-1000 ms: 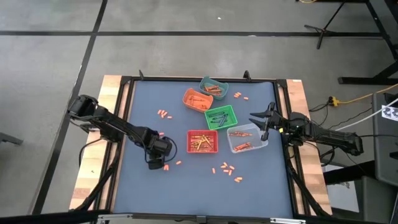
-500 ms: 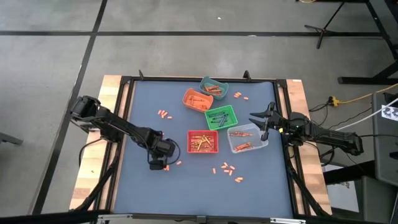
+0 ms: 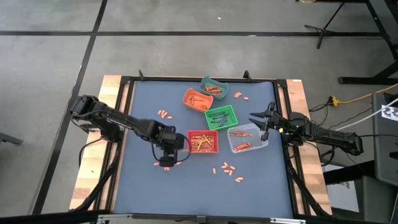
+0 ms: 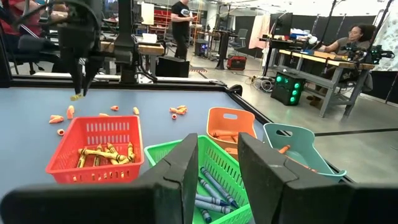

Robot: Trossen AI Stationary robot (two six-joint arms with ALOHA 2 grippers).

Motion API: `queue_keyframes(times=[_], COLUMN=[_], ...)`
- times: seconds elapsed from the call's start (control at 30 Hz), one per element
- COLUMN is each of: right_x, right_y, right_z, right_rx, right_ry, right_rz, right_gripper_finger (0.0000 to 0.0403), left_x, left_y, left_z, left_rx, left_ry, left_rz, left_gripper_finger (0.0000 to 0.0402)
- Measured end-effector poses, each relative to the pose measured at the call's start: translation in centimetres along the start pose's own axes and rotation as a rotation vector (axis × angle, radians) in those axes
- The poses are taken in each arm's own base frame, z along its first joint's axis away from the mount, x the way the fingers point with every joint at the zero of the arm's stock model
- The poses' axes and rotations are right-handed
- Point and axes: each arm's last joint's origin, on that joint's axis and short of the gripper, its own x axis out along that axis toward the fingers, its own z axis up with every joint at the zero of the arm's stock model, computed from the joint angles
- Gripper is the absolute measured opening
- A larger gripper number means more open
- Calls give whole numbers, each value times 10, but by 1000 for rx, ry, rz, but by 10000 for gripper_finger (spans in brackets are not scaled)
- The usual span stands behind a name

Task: Sort crayons
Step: Put the yellow crayon into the red bin, then return to Home Position

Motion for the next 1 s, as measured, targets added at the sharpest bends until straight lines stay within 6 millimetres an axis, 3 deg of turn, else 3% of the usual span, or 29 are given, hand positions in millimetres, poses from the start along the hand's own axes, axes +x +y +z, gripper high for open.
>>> queue_keyframes(times=[0.33,1.0], right_x=[0,0], right_y=[0,0], right_z=[0,0], right_rx=[0,0], right_ry=[0,0], right_rz=[0,0], right_gripper_finger=[113,113], left_x=[-7,-15], left_y=[10,17], left_z=[33,52], left_rx=[-7,-57], left_ry=[-325,-552], left_rz=[77,165], left_gripper_finger=[7,68])
